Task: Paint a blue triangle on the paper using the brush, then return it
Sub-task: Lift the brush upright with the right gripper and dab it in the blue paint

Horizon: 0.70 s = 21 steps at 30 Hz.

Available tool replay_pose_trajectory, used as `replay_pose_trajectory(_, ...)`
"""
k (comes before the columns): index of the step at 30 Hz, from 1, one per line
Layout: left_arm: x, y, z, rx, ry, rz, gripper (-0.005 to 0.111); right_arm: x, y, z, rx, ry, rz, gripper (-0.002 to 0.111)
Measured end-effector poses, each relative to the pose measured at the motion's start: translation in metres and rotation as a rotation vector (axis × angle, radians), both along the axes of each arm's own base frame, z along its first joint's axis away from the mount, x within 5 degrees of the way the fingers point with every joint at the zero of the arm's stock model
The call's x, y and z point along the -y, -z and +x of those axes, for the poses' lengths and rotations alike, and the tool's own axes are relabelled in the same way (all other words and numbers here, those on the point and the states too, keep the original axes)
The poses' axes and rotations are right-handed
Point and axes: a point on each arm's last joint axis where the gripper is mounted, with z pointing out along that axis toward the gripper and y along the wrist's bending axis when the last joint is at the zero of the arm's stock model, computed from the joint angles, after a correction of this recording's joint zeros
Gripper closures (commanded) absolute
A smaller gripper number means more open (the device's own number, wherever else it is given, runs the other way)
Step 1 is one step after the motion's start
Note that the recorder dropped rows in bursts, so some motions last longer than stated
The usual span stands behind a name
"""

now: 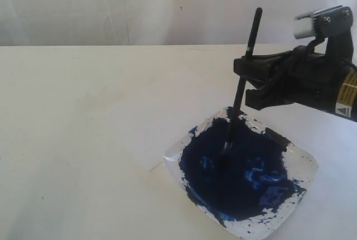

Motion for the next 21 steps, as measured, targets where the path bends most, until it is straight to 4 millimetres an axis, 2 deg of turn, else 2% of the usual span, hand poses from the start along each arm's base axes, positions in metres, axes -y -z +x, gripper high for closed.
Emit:
replay_pose_trajectory(10, 0.000, 0.000, 0.000, 0.000, 0.000, 0.000, 0.107, 0.001, 0.000, 0.000, 0.017, 0.002, -0.023, 0.108)
replay_pose_trajectory(18, 0.000, 0.000, 0.000, 0.000, 0.000, 0.000, 0.107, 0.006, -0.019, -0.008, 0.108, 0.030, -0.051, 0.108)
replay_pose_trajectory(21, 0.000, 0.000, 0.000, 0.000, 0.000, 0.000, 0.107, 0.008, -0.019, -0.007, 0.103, 0.055, -0.077, 0.108)
